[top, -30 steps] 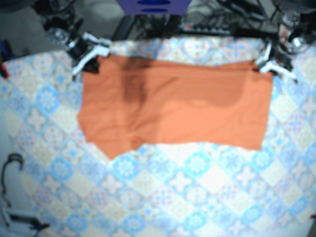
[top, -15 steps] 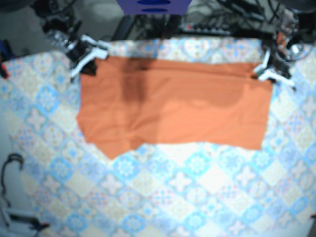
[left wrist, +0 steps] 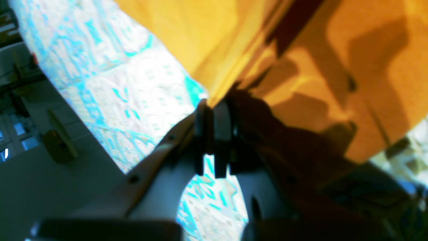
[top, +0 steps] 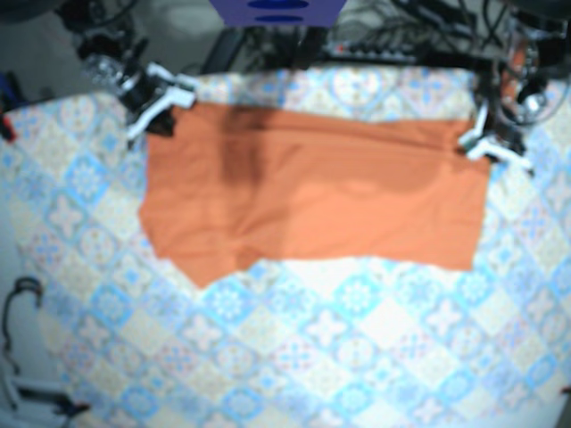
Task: Fold the T-shirt properly
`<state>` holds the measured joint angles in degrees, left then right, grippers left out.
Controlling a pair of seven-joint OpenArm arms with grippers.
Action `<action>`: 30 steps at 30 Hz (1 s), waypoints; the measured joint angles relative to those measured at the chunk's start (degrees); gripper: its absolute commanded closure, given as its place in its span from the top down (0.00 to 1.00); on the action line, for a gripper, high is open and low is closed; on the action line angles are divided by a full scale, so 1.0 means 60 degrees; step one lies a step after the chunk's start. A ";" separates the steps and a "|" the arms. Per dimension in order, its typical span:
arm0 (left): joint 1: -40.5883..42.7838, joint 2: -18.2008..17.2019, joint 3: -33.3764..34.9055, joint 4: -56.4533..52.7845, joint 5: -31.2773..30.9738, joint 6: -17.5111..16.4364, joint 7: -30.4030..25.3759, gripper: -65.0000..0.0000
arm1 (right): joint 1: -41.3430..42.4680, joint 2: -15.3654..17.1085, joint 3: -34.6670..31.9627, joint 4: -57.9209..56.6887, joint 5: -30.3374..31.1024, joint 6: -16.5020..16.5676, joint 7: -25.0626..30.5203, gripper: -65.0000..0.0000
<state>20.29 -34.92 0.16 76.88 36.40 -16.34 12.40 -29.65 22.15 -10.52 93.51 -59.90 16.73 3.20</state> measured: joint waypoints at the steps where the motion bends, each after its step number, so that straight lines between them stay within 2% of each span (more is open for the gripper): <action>1: 0.0007 0.0000 0.0000 0.0000 0.0000 -0.0004 0.0000 0.00 | 0.0015 -0.0004 -0.0011 -0.0062 0.0000 0.0004 -0.0007 0.00; 12: 0.0004 0.0004 0.0000 -0.0004 0.0000 -0.0004 -0.0004 0.00 | 0.0018 -0.0007 -0.0040 -0.0200 0.0000 0.0004 0.0015 0.00; 19: -0.0244 -0.0025 0.0834 -0.0011 0.0011 0.0022 0.0036 0.00 | 0.0022 -0.0004 -0.0040 -0.0204 0.0000 0.0004 -0.0011 0.00; 25: -0.0532 0.0029 0.1053 -0.0015 0.0882 0.0007 0.0120 0.00 | 0.0018 -0.0011 -0.0044 -0.0204 -0.0004 -0.0004 -0.0015 0.00; 30: -0.0871 0.0157 0.1275 -0.0004 0.0903 0.0036 -0.0066 0.00 | 0.0018 -0.0011 -0.0044 -0.0204 -0.0004 0.0000 -0.0015 0.00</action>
<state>15.07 -33.98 7.81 76.86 41.82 -16.12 12.01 -29.54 22.09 -10.79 92.29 -59.92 16.73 3.11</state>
